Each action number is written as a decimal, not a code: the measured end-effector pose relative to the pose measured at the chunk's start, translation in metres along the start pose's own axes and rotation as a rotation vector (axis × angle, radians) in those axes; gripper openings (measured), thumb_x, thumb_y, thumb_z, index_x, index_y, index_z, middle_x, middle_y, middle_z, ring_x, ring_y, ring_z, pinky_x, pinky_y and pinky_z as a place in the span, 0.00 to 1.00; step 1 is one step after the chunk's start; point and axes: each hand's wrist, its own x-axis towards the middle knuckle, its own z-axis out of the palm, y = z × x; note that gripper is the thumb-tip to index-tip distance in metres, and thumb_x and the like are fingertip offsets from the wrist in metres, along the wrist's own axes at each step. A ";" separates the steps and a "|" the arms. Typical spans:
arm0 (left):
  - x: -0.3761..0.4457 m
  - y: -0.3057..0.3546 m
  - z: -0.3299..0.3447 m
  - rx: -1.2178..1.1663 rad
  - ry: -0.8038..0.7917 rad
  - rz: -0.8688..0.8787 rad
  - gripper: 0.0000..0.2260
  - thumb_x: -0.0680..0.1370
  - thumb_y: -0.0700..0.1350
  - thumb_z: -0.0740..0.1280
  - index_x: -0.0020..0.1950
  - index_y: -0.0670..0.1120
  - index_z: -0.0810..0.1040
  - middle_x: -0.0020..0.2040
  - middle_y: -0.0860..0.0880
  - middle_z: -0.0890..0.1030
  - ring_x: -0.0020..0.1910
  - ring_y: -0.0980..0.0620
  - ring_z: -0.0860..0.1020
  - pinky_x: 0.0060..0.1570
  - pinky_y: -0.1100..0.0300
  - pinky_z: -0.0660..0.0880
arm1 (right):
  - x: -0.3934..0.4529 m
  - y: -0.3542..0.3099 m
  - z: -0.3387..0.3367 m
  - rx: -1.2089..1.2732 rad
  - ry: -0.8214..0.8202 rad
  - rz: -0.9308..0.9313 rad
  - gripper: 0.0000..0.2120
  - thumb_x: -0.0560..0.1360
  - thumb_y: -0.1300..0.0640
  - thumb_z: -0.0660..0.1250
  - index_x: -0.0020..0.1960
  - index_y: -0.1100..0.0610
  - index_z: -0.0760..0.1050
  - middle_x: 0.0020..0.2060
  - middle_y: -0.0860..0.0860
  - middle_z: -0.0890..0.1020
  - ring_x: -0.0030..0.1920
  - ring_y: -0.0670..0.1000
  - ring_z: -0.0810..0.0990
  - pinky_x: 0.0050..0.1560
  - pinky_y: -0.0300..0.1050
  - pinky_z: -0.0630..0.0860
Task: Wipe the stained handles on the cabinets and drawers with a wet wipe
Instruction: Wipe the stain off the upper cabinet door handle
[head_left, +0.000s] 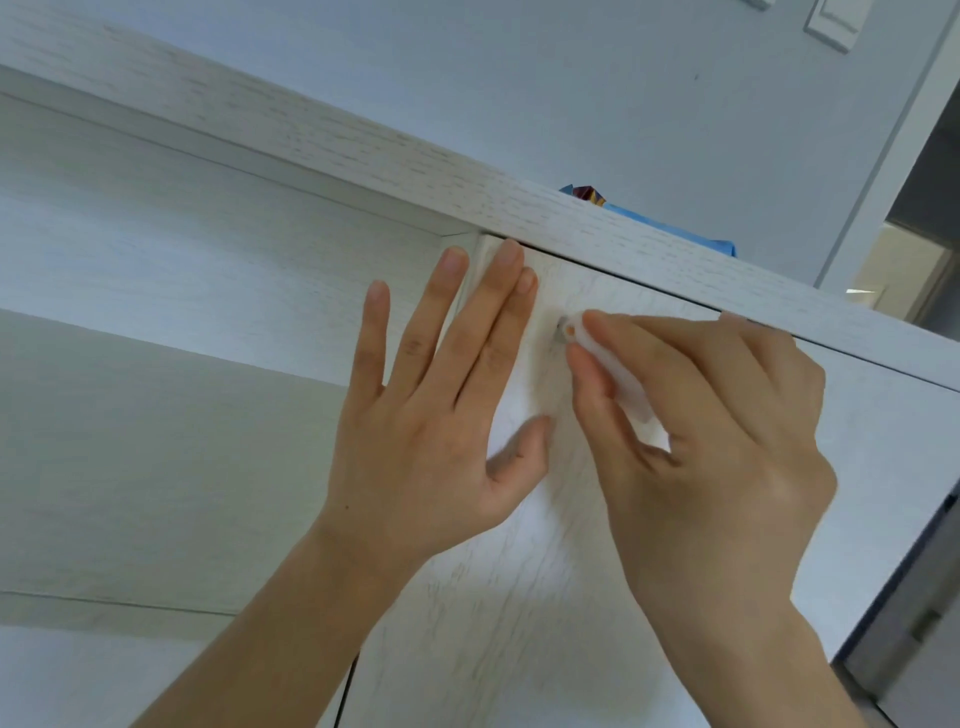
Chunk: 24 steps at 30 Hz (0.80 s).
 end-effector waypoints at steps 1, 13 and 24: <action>0.000 0.000 0.000 0.002 -0.008 0.001 0.30 0.77 0.54 0.60 0.74 0.41 0.60 0.74 0.44 0.61 0.75 0.45 0.57 0.72 0.39 0.54 | -0.002 0.002 -0.002 0.000 0.011 0.001 0.06 0.77 0.57 0.68 0.50 0.58 0.82 0.43 0.50 0.83 0.44 0.52 0.75 0.47 0.49 0.73; -0.001 0.000 0.000 -0.003 -0.021 0.008 0.30 0.77 0.52 0.59 0.75 0.39 0.58 0.74 0.43 0.58 0.75 0.44 0.54 0.73 0.40 0.53 | -0.024 0.031 -0.017 0.125 0.082 0.334 0.06 0.77 0.60 0.68 0.54 0.58 0.80 0.46 0.49 0.75 0.42 0.55 0.77 0.46 0.35 0.71; 0.000 0.002 -0.001 -0.014 -0.028 0.007 0.30 0.77 0.51 0.60 0.74 0.37 0.58 0.74 0.42 0.57 0.74 0.40 0.56 0.72 0.38 0.52 | -0.013 0.037 -0.020 0.582 0.205 1.007 0.07 0.74 0.56 0.70 0.47 0.44 0.80 0.45 0.44 0.84 0.49 0.40 0.81 0.50 0.30 0.76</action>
